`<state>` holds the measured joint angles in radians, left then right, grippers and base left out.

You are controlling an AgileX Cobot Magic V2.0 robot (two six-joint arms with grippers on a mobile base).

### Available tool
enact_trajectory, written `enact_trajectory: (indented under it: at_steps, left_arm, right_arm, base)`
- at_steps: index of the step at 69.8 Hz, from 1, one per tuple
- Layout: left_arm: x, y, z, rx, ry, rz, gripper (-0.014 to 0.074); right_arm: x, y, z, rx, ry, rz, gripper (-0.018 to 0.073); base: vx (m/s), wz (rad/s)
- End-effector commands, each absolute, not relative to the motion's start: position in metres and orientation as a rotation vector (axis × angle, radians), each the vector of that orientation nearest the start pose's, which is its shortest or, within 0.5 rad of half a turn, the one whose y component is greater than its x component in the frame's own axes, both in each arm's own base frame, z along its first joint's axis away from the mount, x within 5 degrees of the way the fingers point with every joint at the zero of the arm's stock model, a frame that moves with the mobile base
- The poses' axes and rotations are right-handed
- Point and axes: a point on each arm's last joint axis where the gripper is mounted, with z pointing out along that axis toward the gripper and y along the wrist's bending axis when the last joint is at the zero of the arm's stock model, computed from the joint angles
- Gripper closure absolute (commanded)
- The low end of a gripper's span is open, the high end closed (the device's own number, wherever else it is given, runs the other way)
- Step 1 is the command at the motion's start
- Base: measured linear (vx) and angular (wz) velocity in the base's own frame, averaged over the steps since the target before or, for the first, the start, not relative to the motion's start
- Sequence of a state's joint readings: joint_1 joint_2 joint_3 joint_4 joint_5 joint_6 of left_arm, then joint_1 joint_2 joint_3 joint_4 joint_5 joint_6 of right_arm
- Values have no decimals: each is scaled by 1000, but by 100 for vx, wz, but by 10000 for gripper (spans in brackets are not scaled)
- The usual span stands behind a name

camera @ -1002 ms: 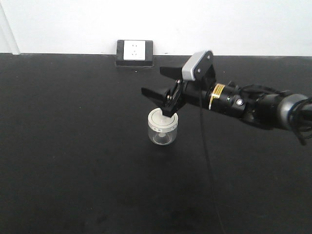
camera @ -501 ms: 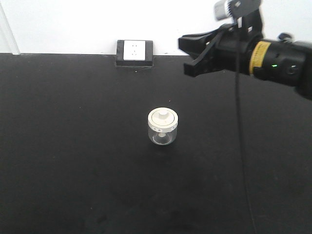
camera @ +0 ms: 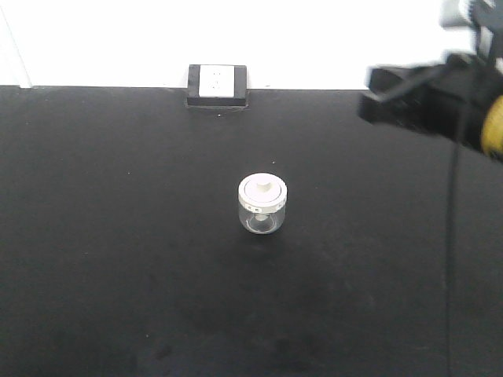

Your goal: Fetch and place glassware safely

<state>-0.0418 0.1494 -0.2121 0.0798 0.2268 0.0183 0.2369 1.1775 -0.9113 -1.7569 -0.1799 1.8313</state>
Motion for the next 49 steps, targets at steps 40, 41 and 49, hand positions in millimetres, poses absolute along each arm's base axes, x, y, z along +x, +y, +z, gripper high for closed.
enact_trajectory:
  at_steps: [40,41,49]
  left_arm:
    - [62,-2,271,97,1559,44,603]
    - [62,-2,271,97,1559,44,603]
    - [62,-2,271,97,1559,44,603]
  right_arm:
    - [112,20,311,-114,1572,138,563]
    - [110,19,310,-113,1566,139,563]
    - [99,17,292,-123,1568,129,563]
  base:
    - [0,0]
    - [0,0]
    - [0,0]
